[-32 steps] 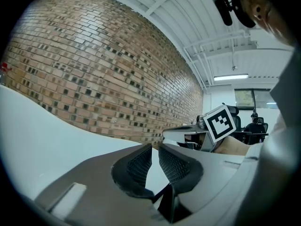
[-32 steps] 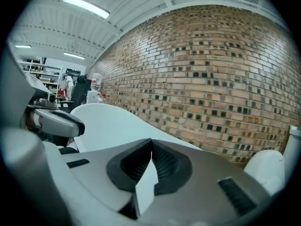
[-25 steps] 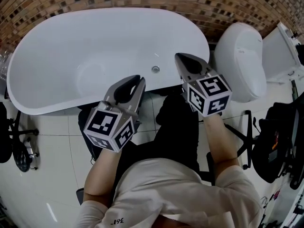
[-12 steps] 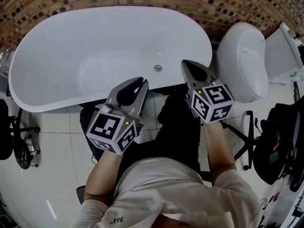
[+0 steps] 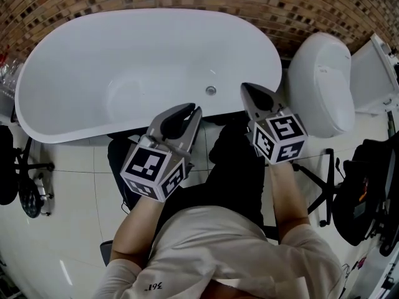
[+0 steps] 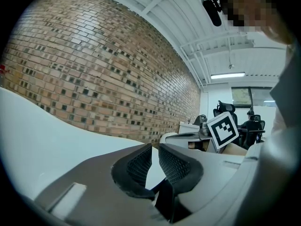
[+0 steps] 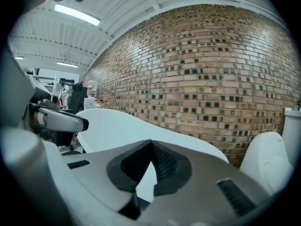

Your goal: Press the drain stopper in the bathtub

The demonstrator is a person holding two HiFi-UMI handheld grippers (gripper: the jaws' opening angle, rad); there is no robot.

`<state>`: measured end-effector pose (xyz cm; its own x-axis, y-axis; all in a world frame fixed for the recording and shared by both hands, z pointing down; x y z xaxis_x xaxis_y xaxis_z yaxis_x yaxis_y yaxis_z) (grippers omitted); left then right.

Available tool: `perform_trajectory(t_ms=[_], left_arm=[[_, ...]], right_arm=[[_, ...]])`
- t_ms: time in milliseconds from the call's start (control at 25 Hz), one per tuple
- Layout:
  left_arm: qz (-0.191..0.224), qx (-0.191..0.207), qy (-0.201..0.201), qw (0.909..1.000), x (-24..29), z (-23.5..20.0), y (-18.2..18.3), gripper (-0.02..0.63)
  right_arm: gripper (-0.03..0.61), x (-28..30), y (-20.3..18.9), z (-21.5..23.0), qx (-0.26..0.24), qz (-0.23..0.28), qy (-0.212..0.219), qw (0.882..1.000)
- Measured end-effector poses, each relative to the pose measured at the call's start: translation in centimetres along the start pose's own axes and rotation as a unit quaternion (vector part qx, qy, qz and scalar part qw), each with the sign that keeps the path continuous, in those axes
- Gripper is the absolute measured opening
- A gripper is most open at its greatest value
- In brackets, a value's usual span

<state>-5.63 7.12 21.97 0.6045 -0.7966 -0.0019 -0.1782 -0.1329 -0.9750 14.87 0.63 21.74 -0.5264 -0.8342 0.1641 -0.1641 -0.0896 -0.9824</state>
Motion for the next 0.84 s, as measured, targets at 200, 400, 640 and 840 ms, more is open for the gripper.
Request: perform_trajectory(t_ms=[200,400,640,840], left_arm=[[-0.001,0.003,0.0,1.0,-0.06,-0.05,0.11,0.052],[0.001,0.008,0.003,1.0,-0.04,-0.18,0.35,0.052],[-0.001,0.009,0.004,0.9999,-0.05,-0.17,0.23,0.052],[-0.002,0.006,0.003,1.0,-0.12,-0.28,0.07,0.052]], right_arm=[[0.015,0.02,-0.14,-0.27,0.001,-0.003,0.004,1.0],[0.015,0.05,0.0,-0.25,0.002,-0.001,0.005,1.0],[0.015,-0.04,-0.39,-0.18,0.005,-0.004,0.004,1.0],[0.015,0.06,-0.74,-0.45,0.006,-0.009,0.008,1.0]])
Point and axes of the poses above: the fingertips, and each gripper's own axes: x forward along the fingers, z to its right, y out of its top, the point moved 8 cm from there along -x, backward along the fingers, and after that the axes turned 6 degrees about z, right-handed, at the moved point
